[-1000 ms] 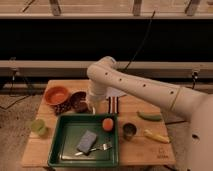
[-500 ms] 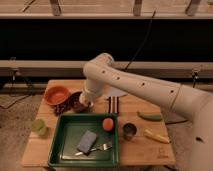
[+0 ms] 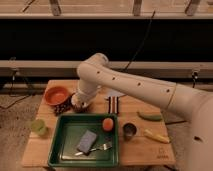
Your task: Wipe purple bowl with brush
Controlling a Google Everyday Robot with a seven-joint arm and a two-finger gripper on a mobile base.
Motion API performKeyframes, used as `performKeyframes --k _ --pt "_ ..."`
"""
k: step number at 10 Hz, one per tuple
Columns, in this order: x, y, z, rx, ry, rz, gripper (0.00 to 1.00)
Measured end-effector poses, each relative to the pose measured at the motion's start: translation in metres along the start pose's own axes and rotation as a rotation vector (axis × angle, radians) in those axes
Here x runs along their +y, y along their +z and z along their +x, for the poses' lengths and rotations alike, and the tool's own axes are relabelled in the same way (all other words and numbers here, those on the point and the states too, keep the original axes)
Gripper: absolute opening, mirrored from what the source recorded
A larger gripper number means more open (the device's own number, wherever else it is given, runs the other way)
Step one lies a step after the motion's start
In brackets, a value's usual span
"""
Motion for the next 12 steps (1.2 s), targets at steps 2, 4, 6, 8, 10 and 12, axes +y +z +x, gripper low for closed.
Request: performKeyframes --k 2,4,6,8,10,12 --pt "-0.007 0.011 0.000 -0.019 -0.003 0.011 0.00" --pt "-0.013 0.021 -0.002 -0.042 -0.008 0.020 0.00" --pt "-0.005 0.023 -0.003 -0.046 0.004 0.014 0.00" --pt "0.021 0.022 0.000 -0.042 0.047 -0.005 0.00" --pt "0.053 0.019 0.014 -0.030 0.110 -0.022 0.00" --pt "0.060 0.020 0.029 -0.023 0.139 -0.028 0.00"
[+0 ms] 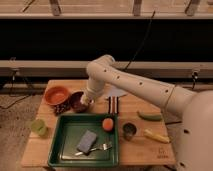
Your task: Wipe purple bowl with brush
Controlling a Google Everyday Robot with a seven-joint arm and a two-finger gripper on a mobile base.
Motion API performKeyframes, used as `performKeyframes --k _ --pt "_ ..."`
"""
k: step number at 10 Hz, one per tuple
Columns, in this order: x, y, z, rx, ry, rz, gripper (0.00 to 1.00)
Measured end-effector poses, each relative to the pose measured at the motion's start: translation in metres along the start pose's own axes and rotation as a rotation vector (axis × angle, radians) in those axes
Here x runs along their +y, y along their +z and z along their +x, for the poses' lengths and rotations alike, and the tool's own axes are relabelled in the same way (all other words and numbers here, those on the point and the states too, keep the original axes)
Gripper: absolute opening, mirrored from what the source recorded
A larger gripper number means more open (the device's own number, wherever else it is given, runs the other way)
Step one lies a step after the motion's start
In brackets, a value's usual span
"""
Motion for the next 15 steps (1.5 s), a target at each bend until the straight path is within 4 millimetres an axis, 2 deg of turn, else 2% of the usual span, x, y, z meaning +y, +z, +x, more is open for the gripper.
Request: performKeyframes --k 6,7,10,11,13,15 --pt "-0.040 0.003 0.022 0.010 -0.019 0.032 0.00" --pt "-0.047 0.004 0.020 0.007 -0.036 0.039 0.00" --pt "-0.065 0.006 -0.006 -0.017 -0.097 0.061 0.00" --pt "-0.065 0.008 -0.018 -0.029 -0.107 0.067 0.00" --pt "-0.050 0.010 -0.033 -0.043 -0.100 0.063 0.00" --pt "-0.027 0.010 -0.025 -0.044 -0.068 0.042 0.00"
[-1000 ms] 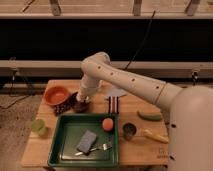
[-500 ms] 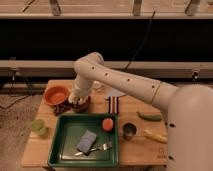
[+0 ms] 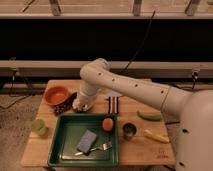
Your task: Wipe purple bowl with brush
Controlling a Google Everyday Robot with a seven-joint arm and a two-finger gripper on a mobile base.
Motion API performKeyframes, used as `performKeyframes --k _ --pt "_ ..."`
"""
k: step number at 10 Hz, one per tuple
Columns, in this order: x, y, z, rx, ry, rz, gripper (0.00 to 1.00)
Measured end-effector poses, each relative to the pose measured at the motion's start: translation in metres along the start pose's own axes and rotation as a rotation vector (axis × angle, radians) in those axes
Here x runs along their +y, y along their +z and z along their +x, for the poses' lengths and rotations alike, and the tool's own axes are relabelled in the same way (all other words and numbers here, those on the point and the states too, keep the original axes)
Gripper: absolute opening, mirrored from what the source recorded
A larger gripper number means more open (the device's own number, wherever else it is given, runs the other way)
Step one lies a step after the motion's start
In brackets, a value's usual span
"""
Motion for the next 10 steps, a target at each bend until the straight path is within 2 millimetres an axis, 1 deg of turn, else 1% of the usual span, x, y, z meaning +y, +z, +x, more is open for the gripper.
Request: performKeyframes --k 1,3,5,8,9,10 --pt "0.011 -0.002 0.011 0.004 0.022 -0.008 0.00" --pt "0.024 -0.007 0.032 0.015 0.052 -0.024 0.00" --pt "0.022 -0.011 0.039 0.024 0.053 -0.032 0.00" --pt "0.005 -0.016 0.040 0.032 0.028 -0.025 0.01" --pt "-0.001 -0.015 0.040 0.023 0.018 -0.021 0.07" --pt "-0.009 -0.012 0.041 0.006 0.010 -0.011 0.19"
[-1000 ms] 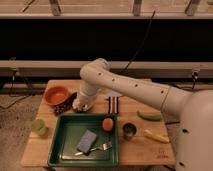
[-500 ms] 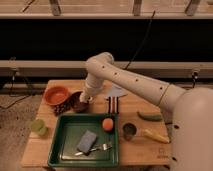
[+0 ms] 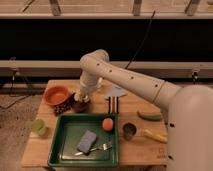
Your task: Wipe purple bowl with brush
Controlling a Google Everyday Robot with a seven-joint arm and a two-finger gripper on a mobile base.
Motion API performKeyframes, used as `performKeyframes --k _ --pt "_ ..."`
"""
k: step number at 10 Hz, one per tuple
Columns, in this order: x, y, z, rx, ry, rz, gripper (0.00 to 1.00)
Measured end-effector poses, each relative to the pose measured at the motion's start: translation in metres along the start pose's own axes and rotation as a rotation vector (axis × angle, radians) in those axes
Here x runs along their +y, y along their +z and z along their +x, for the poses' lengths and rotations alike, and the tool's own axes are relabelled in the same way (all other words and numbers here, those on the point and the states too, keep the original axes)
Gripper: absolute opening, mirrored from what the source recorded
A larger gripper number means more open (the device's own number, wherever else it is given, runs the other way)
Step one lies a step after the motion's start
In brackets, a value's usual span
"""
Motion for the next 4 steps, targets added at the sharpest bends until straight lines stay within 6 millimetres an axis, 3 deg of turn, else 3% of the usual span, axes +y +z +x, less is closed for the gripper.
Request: performKeyframes --k 2,4 --pt "-0.0026 0.0023 -0.0002 -0.019 -0.002 0.013 0.37" --pt "-0.0018 0.0017 -0.0002 -0.018 0.000 0.013 0.42"
